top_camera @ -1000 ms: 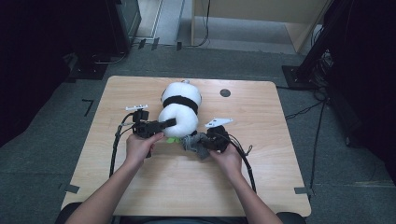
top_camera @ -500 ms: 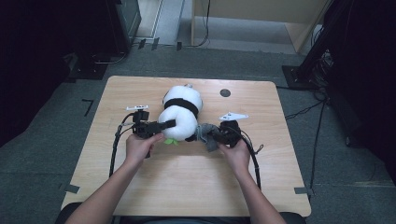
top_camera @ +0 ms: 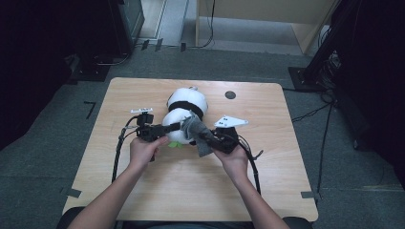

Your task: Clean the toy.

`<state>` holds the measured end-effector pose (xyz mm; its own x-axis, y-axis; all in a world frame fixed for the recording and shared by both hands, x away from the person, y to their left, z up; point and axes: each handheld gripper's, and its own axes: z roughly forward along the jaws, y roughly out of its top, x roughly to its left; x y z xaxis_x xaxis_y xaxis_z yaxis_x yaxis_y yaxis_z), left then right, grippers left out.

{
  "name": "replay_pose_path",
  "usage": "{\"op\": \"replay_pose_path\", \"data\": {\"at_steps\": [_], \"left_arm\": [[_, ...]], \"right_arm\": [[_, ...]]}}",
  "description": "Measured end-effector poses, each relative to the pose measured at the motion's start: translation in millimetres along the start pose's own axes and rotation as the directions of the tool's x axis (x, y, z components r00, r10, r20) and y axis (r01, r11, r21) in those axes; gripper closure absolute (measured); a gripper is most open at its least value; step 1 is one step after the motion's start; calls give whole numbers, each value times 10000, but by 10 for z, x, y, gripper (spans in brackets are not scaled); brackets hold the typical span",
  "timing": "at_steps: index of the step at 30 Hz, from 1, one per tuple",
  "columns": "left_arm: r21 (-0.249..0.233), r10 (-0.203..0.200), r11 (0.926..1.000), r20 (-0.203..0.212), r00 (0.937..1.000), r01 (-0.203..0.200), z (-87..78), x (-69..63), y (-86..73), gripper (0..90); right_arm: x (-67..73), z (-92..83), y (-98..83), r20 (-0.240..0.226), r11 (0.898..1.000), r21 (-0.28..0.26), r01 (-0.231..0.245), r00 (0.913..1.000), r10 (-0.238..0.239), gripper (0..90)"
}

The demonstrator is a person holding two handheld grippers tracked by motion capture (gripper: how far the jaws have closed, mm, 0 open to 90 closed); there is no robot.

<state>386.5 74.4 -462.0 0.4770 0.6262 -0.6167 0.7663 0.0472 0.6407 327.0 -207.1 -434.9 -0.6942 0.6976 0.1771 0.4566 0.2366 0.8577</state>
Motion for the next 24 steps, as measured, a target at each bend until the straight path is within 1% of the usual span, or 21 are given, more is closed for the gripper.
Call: {"op": "replay_pose_path", "data": {"at_steps": [3,5,8,10,11,12,13,14,16,17,19,20,22,24], "left_arm": [[-67,-36,10000,-11,10000,35,14,-5,-13,475],[-76,9,10000,-41,10000,-9,27,-22,-24,474],[-22,26,10000,-15,10000,-26,41,-56,-33,473],[32,-13,10000,59,10000,13,52,-75,-45,472],[11,-102,9999,128,9999,102,62,-83,-54,471],[55,-196,9998,263,9995,195,69,-81,-61,469],[105,-382,9992,437,9983,378,76,-74,-66,467],[117,-536,9985,520,9972,531,85,-71,-72,467],[159,-477,9988,439,9979,470,98,-76,-86,468],[182,-467,9988,408,9981,460,102,-78,-88,468],[224,-424,9989,369,9984,416,106,-78,-91,468],[219,-425,9989,336,9985,418,112,-76,-96,468],[236,-484,9986,358,9982,476,109,-72,-91,468],[203,-626,9979,431,9971,618,102,-61,-86,467]], "right_arm": [[136,41,30,-438,9998,-22,192,9989,-193,771],[246,93,37,-721,9987,96,491,9962,-483,771],[397,192,19,-995,9955,351,885,9914,-846,771],[460,253,-2,-1119,9931,482,1073,9885,-1014,770],[483,279,-13,-1177,9924,527,1109,9876,-1041,769],[497,302,-21,-1176,9918,563,1149,9872,-1077,769],[502,316,-28,-1126,9920,536,1140,9878,-1075,770],[495,330,-36,-1103,9922,500,1145,9880,-1084,770],[467,356,-60,-1062,9926,590,1062,9894,-995,771],[445,372,-84,-1138,9936,600,952,9896,-879,772],[435,385,-100,-1181,9937,653,914,9895,-833,772],[416,420,-143,-1264,9933,824,813,9895,-705,772],[409,437,-157,-1283,9930,863,811,9893,-697,772],[401,462,-173,-1332,9914,1003,844,9886,-707,772]]}}
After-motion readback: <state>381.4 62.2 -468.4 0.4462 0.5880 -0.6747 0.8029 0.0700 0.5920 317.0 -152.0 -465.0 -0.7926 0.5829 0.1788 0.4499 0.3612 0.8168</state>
